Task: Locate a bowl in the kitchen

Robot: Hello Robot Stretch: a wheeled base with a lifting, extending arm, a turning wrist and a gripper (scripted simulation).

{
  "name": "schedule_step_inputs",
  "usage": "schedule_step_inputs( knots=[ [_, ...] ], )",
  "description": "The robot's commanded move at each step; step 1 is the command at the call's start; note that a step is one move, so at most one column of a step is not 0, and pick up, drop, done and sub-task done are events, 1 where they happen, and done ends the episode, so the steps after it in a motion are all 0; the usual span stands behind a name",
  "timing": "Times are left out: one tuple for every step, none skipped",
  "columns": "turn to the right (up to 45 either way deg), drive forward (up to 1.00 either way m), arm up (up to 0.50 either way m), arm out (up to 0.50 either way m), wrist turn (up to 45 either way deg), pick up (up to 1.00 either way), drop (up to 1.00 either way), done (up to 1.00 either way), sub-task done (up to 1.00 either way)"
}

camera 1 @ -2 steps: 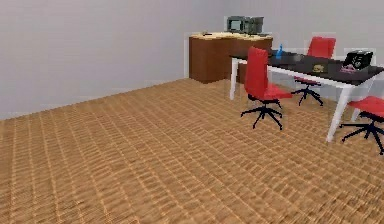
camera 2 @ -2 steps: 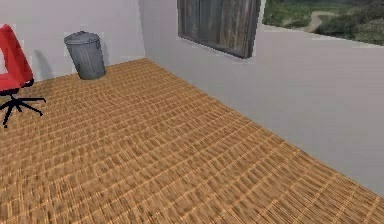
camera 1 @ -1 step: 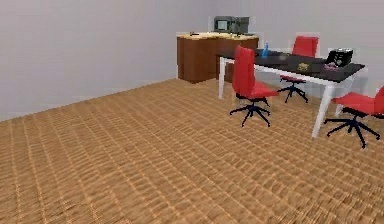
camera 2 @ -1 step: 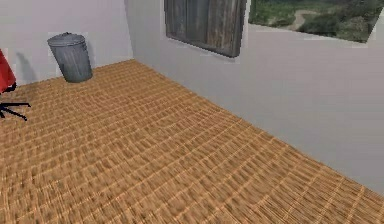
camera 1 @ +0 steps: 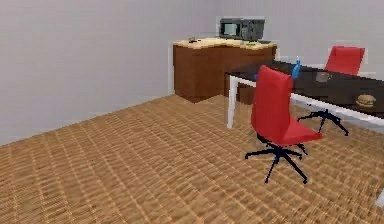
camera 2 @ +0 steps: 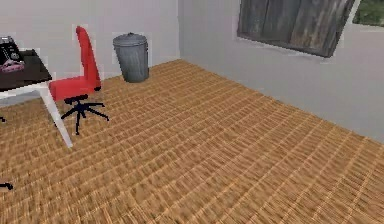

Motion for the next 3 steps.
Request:
schedule_step_inputs(
  knots=[
    [0.0,1.00,0.00,0.00,0.0,0.00,0.00,0.00,0.00],
    [0.0,1.00,0.00,0.00,0.0,0.00,0.00,0.00,0.00],
    [0.0,0.30,0.00,0.00,0.0,0.00,0.00,0.00,0.00]
  ],
)
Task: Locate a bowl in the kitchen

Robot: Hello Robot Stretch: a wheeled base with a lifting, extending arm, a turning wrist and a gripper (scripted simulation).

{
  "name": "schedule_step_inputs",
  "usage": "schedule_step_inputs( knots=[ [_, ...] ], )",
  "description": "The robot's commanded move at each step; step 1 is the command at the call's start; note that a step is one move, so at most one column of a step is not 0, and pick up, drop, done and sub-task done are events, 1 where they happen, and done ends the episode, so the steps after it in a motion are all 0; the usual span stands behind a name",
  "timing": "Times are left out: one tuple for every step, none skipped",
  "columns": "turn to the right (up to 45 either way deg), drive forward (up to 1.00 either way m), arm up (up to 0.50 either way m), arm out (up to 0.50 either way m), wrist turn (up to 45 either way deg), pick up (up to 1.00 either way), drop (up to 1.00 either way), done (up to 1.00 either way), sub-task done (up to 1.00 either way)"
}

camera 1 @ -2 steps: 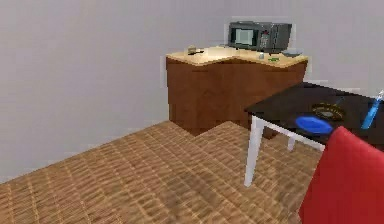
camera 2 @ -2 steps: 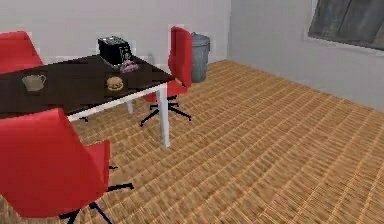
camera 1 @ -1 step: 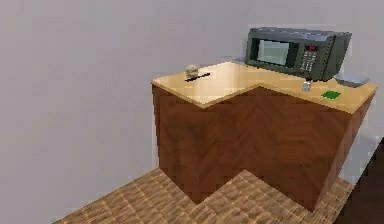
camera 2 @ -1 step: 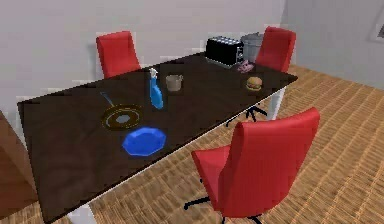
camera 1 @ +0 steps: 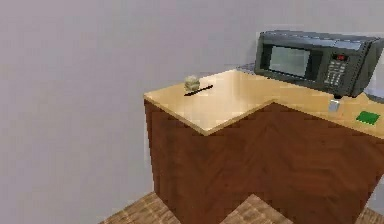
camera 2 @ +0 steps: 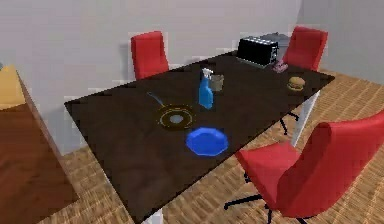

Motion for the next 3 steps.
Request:
schedule_step_inputs(
  knots=[
    [21.0,0.00,0.00,0.00,0.0,0.00,0.00,0.00,0.00],
    [0.0,0.45,0.00,0.00,0.0,0.00,0.00,0.00,0.00],
    [27.0,0.00,0.00,0.00,0.0,0.00,0.00,0.00,0.00]
  ],
)
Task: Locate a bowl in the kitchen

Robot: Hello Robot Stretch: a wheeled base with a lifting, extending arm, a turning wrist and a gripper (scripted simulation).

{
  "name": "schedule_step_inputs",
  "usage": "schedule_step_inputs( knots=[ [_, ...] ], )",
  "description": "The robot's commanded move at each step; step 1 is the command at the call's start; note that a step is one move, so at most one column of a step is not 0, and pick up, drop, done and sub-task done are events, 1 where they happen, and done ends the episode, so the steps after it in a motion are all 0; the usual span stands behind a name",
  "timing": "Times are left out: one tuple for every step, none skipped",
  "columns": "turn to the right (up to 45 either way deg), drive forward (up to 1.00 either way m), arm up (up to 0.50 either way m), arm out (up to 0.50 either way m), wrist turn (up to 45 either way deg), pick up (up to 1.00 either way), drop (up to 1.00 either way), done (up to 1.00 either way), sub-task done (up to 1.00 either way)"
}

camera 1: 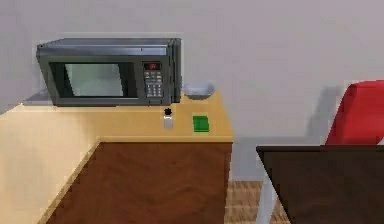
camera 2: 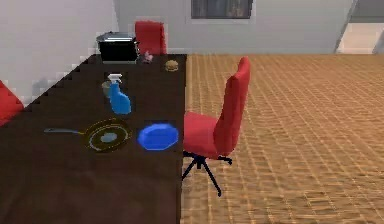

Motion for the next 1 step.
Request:
schedule_step_inputs(
  knots=[
    [0.0,1.00,0.00,0.00,0.0,0.00,0.00,0.00,0.00]
  ],
)
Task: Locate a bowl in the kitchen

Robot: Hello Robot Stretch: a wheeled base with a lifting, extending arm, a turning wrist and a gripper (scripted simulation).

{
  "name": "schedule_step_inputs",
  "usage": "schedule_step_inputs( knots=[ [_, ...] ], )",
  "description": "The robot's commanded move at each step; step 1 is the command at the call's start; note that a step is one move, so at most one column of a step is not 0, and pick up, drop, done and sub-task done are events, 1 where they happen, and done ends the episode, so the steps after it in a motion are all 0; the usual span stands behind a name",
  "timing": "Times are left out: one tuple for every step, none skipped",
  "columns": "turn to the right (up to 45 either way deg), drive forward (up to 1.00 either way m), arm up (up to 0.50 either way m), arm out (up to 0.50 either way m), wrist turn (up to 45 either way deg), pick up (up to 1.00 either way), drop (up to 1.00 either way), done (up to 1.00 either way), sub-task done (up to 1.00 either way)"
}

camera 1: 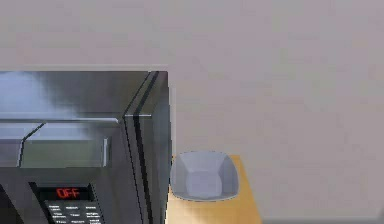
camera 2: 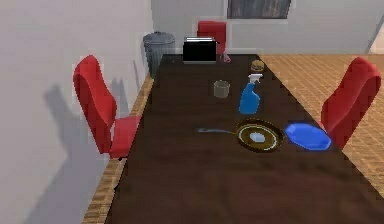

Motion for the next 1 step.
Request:
schedule_step_inputs(
  knots=[
    [0.0,0.00,0.00,0.00,0.0,0.00,0.00,1.00,0.00]
  ],
)
